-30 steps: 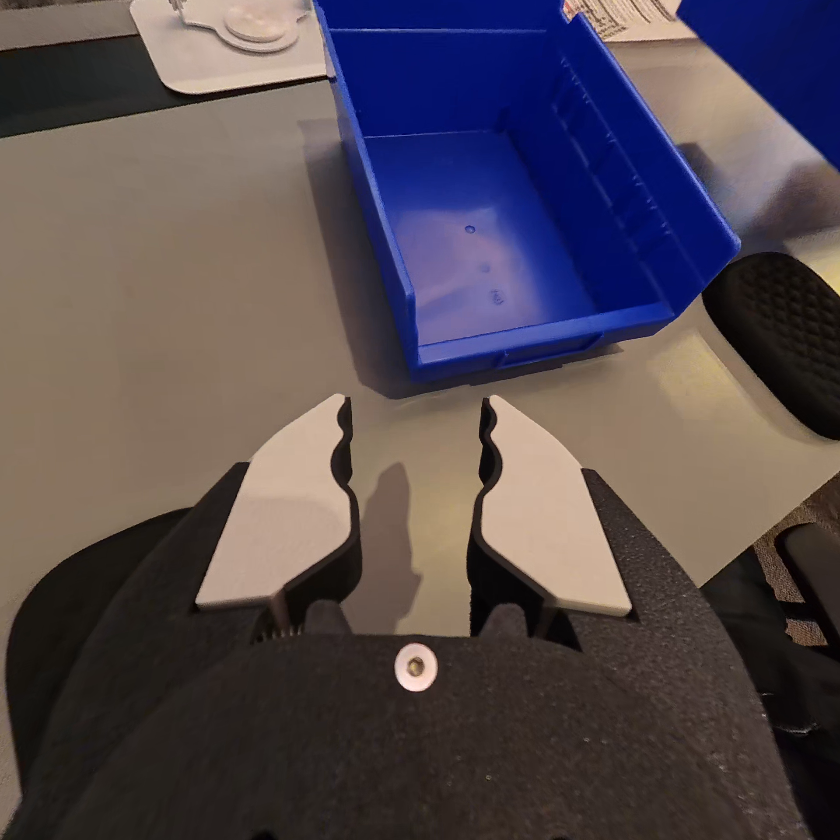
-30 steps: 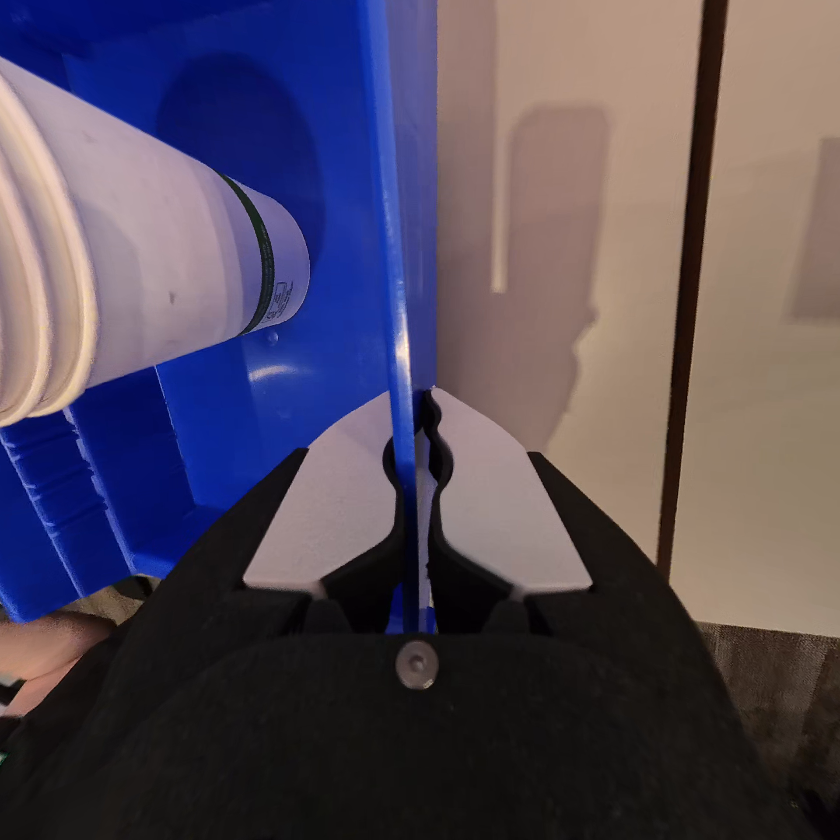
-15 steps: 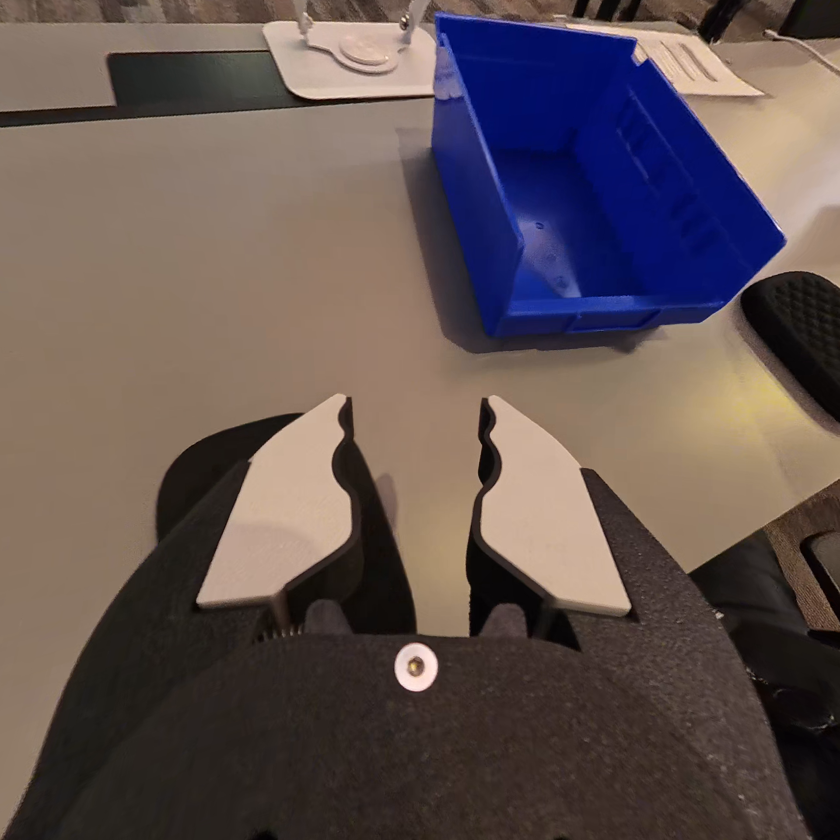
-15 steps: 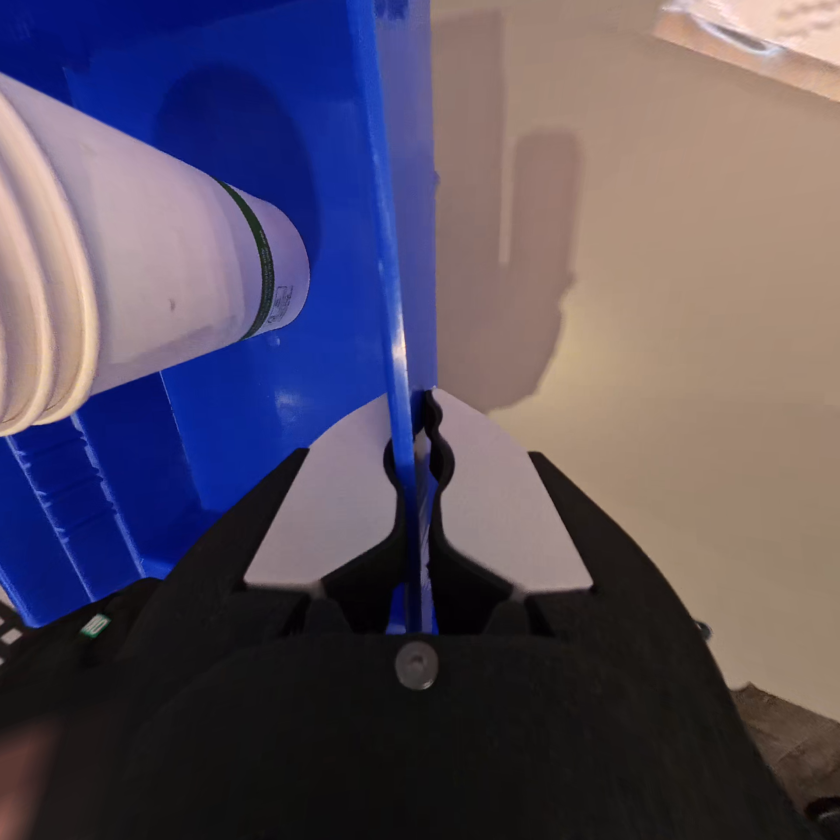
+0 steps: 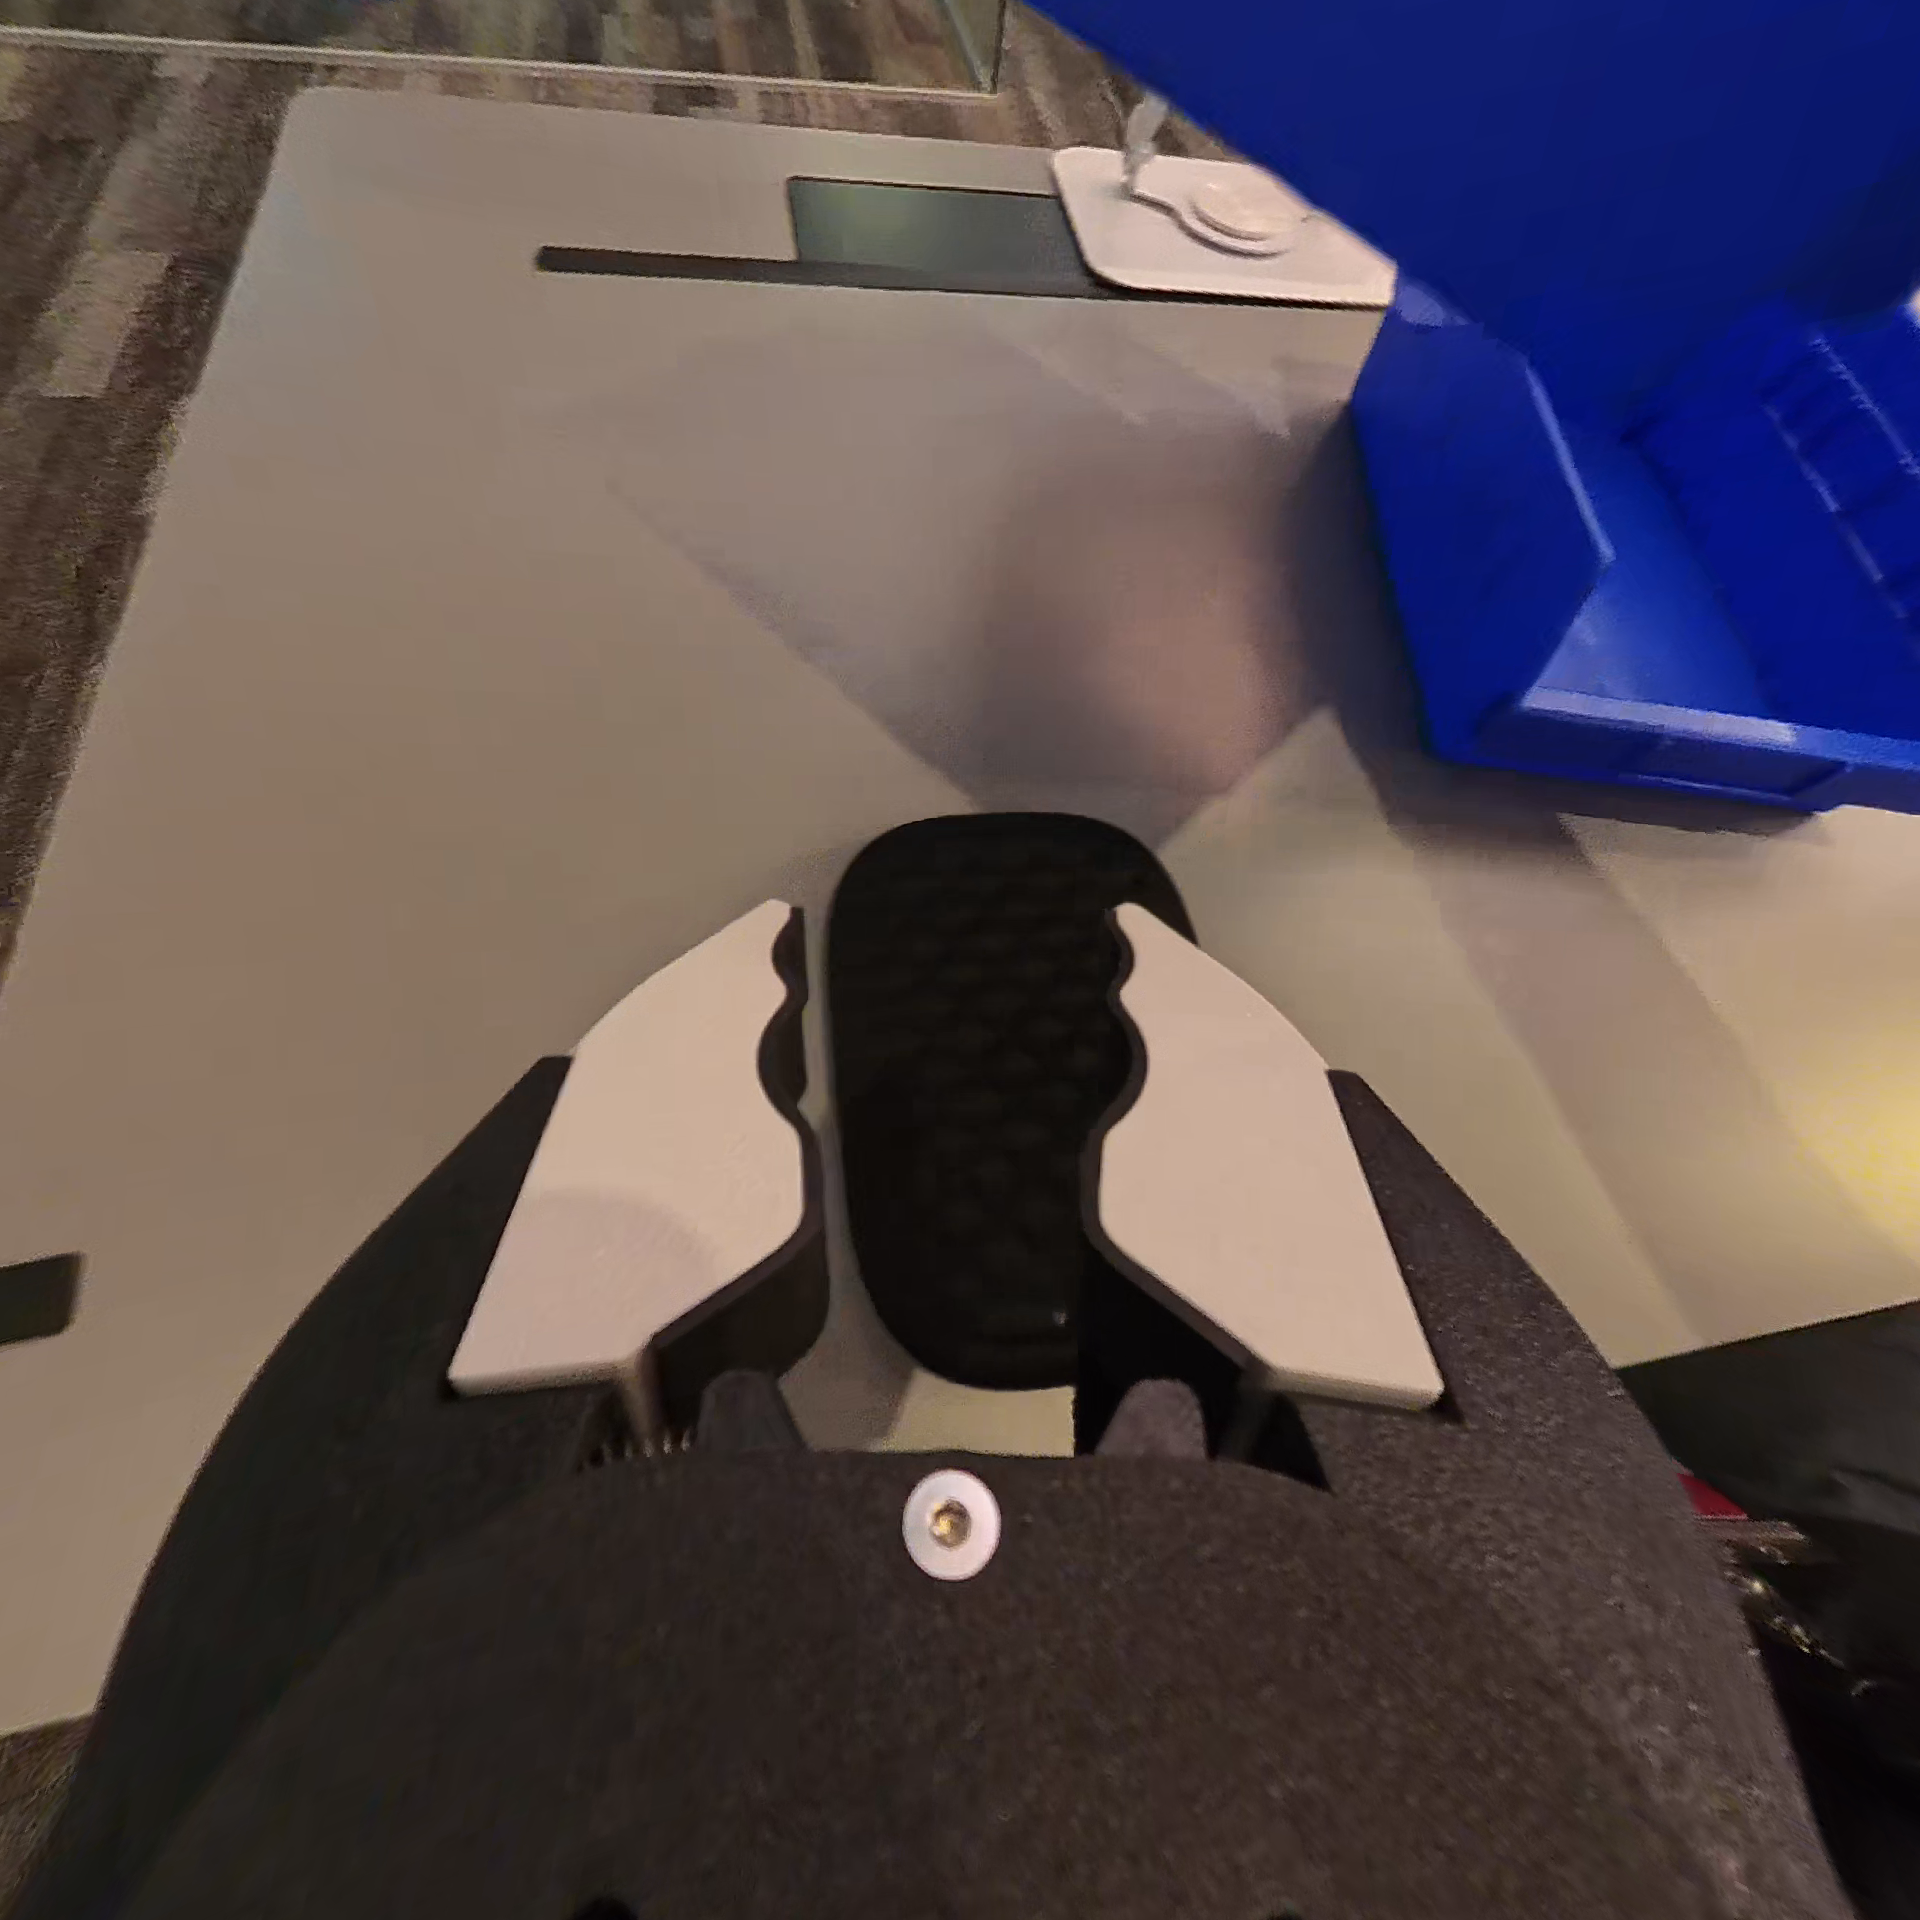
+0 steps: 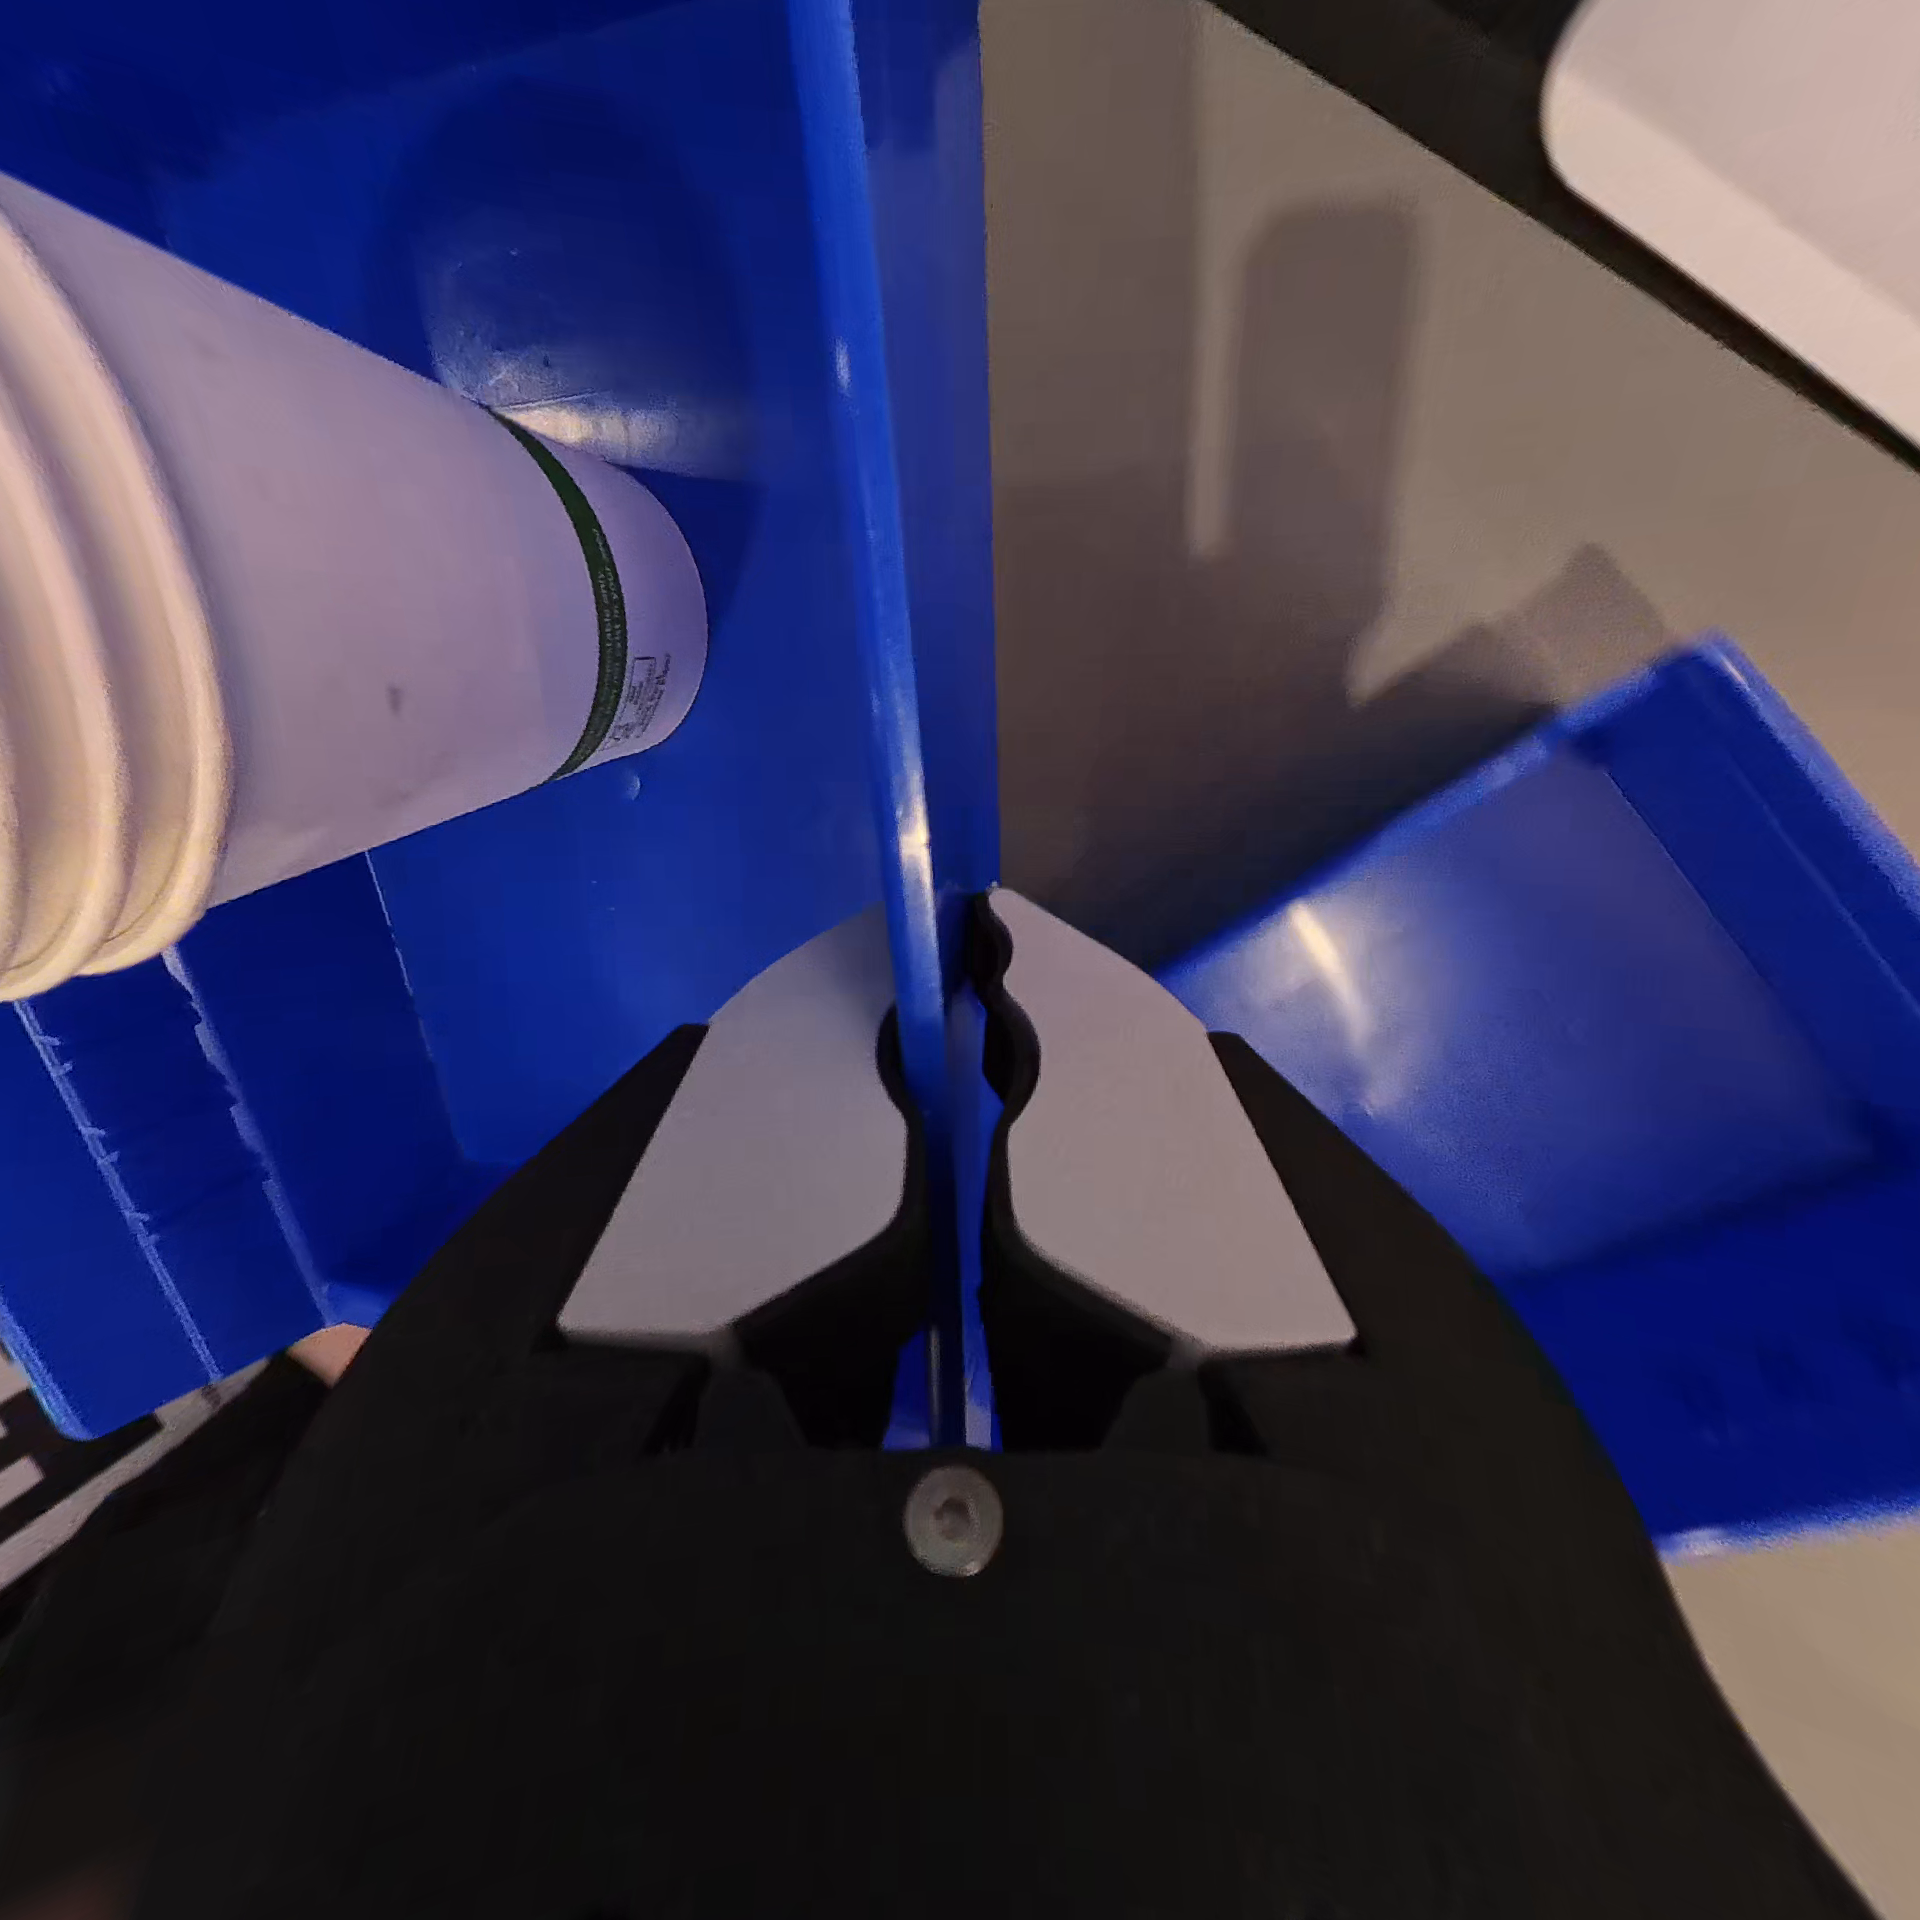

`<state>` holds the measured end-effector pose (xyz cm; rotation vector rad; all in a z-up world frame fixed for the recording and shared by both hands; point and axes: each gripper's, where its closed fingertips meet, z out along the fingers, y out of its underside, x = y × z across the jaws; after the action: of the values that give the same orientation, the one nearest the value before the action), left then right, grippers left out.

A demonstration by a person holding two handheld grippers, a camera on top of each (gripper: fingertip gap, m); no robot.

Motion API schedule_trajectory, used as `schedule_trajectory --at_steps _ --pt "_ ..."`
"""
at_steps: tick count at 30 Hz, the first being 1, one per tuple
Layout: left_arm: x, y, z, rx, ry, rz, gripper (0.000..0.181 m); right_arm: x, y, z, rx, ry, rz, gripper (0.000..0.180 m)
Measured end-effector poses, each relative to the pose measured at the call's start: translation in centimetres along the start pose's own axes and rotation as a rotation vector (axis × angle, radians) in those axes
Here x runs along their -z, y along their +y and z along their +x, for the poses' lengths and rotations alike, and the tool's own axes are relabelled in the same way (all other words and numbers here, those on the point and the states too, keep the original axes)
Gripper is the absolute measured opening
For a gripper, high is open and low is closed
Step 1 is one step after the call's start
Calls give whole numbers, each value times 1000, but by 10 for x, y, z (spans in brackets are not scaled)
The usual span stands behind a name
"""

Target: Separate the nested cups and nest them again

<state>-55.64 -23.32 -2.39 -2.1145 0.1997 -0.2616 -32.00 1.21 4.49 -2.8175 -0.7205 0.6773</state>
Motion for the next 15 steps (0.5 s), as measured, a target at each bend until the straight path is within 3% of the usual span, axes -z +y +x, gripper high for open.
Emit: schedule_trajectory --at_steps 7,15 --pt "11 8 -34 39 -71 3 53 -90 -44 -36 23 5 2 5" --pt "4 18 -54 83 -93 -13 53 -163 -51 -40 -40 22 -9 4"
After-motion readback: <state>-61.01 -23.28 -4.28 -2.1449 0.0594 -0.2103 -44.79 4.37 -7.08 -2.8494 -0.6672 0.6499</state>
